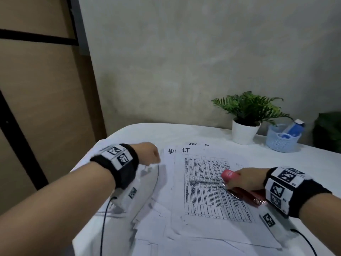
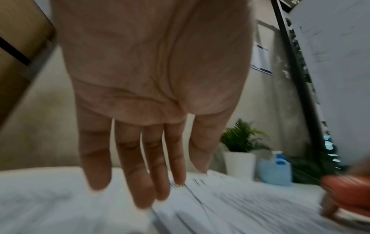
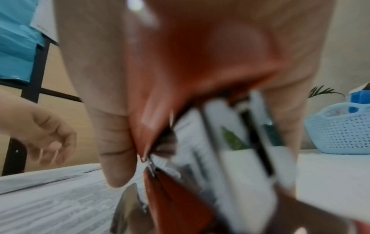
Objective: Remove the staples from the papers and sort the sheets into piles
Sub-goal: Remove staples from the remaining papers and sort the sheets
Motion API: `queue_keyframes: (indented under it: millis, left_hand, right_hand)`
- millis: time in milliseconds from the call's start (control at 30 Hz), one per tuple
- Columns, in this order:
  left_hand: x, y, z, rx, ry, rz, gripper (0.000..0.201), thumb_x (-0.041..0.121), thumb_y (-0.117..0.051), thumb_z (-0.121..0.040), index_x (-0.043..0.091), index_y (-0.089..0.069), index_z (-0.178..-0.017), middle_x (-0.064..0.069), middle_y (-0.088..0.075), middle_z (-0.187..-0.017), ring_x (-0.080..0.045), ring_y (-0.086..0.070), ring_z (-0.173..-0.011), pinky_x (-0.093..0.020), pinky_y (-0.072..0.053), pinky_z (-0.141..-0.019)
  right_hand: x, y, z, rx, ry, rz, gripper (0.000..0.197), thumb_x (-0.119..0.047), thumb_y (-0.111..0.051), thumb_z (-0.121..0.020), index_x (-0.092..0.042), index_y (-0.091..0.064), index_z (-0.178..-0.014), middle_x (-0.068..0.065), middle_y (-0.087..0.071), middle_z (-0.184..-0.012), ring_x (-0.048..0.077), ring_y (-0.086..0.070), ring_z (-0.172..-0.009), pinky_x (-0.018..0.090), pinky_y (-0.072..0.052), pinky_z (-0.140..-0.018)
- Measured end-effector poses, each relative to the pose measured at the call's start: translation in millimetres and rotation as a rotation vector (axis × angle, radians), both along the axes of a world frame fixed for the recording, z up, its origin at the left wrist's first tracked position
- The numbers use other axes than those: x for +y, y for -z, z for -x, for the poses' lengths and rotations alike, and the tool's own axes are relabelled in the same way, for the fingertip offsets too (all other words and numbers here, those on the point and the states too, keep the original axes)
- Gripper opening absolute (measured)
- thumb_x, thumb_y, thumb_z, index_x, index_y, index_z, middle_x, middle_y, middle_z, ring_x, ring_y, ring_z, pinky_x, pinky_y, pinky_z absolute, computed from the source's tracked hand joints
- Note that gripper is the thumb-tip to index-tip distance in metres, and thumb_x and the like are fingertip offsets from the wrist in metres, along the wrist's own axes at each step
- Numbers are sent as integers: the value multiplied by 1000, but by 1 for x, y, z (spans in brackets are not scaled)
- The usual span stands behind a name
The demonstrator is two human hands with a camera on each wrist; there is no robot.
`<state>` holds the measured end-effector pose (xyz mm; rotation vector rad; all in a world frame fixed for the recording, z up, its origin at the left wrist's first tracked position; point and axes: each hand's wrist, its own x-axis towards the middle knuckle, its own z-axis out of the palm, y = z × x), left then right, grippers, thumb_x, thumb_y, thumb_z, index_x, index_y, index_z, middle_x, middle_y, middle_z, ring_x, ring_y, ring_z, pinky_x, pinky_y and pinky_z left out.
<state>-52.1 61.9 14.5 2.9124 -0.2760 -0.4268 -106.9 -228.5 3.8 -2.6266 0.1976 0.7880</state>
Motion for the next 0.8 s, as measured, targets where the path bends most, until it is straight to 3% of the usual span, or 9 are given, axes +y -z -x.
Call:
queue_keyframes:
  millis: [100,167,233,300,333,433,533,667,800]
  left_hand:
    - [-35,11,10,181,37,-137,31,30,-48,-94,7,-68,-101,-2,-66,-96,-20,-55,-83,-18,-41,-58]
    - [-43,17,11,196,5,-173,22,33,-56,-84,14,-66,-80,-4,-62,-83,-22,-53,-72,-20,-43,-59]
    - [-46,19,10,211,-13,-169,22,36,-60,-73,17,-64,-65,-4,-63,-71,-21,-56,-64,-25,-50,-67]
    - [-46,19,9,213,-33,-172,23,38,-63,-70,17,-63,-62,-4,-63,-66,-21,-58,-63,-30,-55,-75]
    - [-47,20,9,209,-42,-172,23,39,-64,-70,17,-62,-63,-3,-63,-66,-22,-58,-64,-31,-55,-76]
    - [-48,20,9,197,-7,-167,21,34,-65,-80,16,-57,-76,-4,-59,-75,-22,-52,-69,-23,-48,-67]
    - [-44,17,9,216,-10,-48,17,27,-66,-85,14,-56,-89,-3,-56,-80,-18,-52,-72,-18,-49,-62]
    - [-34,13,15,216,-45,84,12,22,-67,-87,13,-60,-83,0,-59,-79,-11,-56,-70,-18,-55,-66]
    - [-29,16,25,312,-13,21,26,26,-70,-83,17,-53,-66,4,-60,-66,-10,-55,-65,-18,-53,-65]
  right_hand:
    - [-6,1,5,-23,1,39,42,-48,-57,-84,-13,-66,-104,3,-72,-95,12,-64,-68,23,-52,-76]
    - [-8,2,8,-49,-1,69,45,-52,-56,-82,-13,-67,-102,3,-72,-97,13,-64,-72,24,-52,-82]
    - [-11,4,10,-49,-3,59,41,-52,-56,-83,-14,-66,-94,0,-71,-87,11,-64,-67,22,-53,-74]
    - [-11,4,12,-29,7,20,35,-49,-55,-85,-15,-64,-87,-3,-69,-76,8,-62,-59,18,-51,-65]
    - [-13,4,13,-29,2,14,35,-48,-55,-85,-15,-65,-87,-3,-69,-76,9,-62,-60,19,-51,-66]
    - [-16,4,14,-53,-29,47,37,-52,-54,-84,-17,-65,-83,-3,-68,-76,11,-62,-64,21,-50,-70]
    - [-21,5,14,-40,-4,-27,32,-44,-55,-86,-17,-62,-72,-8,-65,-58,4,-59,-47,15,-45,-53]
    - [-25,4,16,-40,32,-84,28,-37,-55,-88,-16,-59,-70,-10,-61,-42,1,-56,-34,8,-40,-41]
    - [-29,4,18,-20,44,-100,28,-37,-58,-87,-13,-60,-74,-8,-62,-43,3,-57,-35,10,-42,-42]
